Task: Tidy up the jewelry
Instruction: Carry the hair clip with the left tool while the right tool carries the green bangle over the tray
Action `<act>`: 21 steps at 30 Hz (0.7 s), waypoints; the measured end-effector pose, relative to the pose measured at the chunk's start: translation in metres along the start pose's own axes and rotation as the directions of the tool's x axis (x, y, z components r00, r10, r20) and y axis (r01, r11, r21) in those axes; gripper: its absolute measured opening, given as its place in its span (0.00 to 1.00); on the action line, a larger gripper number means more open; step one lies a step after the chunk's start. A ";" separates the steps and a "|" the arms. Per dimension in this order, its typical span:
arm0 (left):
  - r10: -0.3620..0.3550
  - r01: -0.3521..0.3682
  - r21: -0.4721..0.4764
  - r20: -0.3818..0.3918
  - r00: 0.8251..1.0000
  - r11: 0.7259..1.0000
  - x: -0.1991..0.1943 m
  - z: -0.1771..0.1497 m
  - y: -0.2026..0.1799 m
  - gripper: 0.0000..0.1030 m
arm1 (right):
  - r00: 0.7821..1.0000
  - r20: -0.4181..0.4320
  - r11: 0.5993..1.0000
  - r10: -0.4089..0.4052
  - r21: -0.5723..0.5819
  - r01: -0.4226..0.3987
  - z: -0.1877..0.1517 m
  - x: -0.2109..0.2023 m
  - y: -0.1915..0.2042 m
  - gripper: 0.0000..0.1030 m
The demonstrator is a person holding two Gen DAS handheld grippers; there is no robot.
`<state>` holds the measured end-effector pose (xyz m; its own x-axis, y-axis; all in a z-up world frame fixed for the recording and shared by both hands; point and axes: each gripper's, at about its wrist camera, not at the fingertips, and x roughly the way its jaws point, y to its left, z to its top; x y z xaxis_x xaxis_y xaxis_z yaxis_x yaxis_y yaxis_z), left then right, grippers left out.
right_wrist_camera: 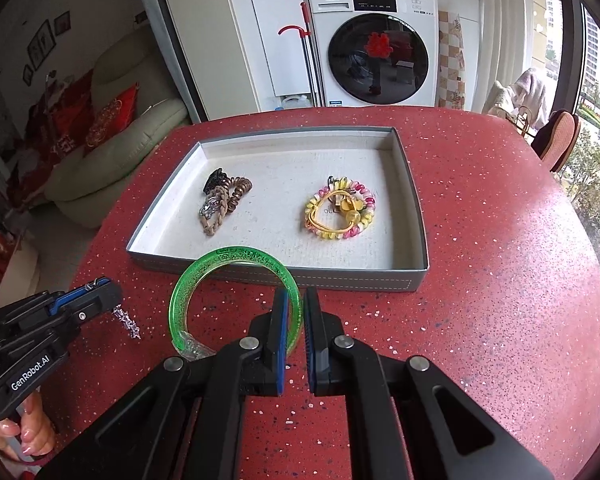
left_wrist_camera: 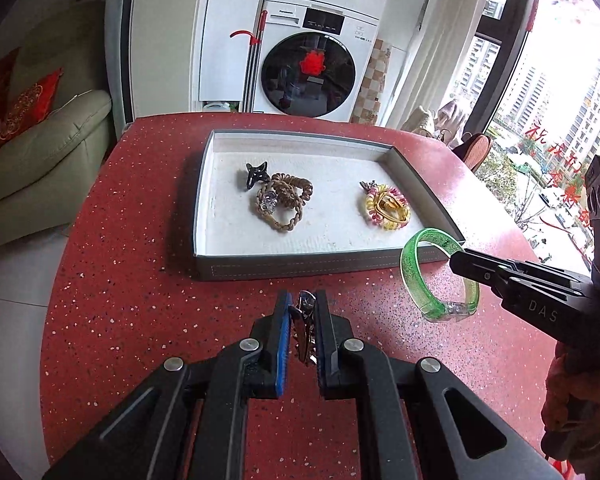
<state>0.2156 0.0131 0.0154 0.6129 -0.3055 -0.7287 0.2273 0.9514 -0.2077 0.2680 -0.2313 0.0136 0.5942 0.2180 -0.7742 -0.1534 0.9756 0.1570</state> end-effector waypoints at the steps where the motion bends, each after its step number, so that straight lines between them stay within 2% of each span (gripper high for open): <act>1: 0.002 -0.002 0.003 0.008 1.000 1.000 0.001 0.006 0.000 0.29 | 1.000 0.003 1.000 -0.001 0.003 0.001 0.004 0.000 -0.001 0.08; 12: 0.030 -0.031 0.007 0.034 0.999 1.000 0.036 0.067 0.002 0.29 | 1.000 -0.005 0.998 -0.027 0.048 0.027 0.051 0.029 -0.017 0.08; 21: 0.080 -0.080 0.020 -0.007 0.997 0.997 0.085 0.088 0.007 0.29 | 0.996 -0.048 0.993 -0.081 0.076 0.085 0.070 0.068 -0.032 0.08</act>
<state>0.3361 -0.0098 0.0095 0.6239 -0.2279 -0.7475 0.1924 0.9719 -0.1357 0.3687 -0.2459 -0.0012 0.5661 0.1365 -0.8129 -0.0419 0.9897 0.1371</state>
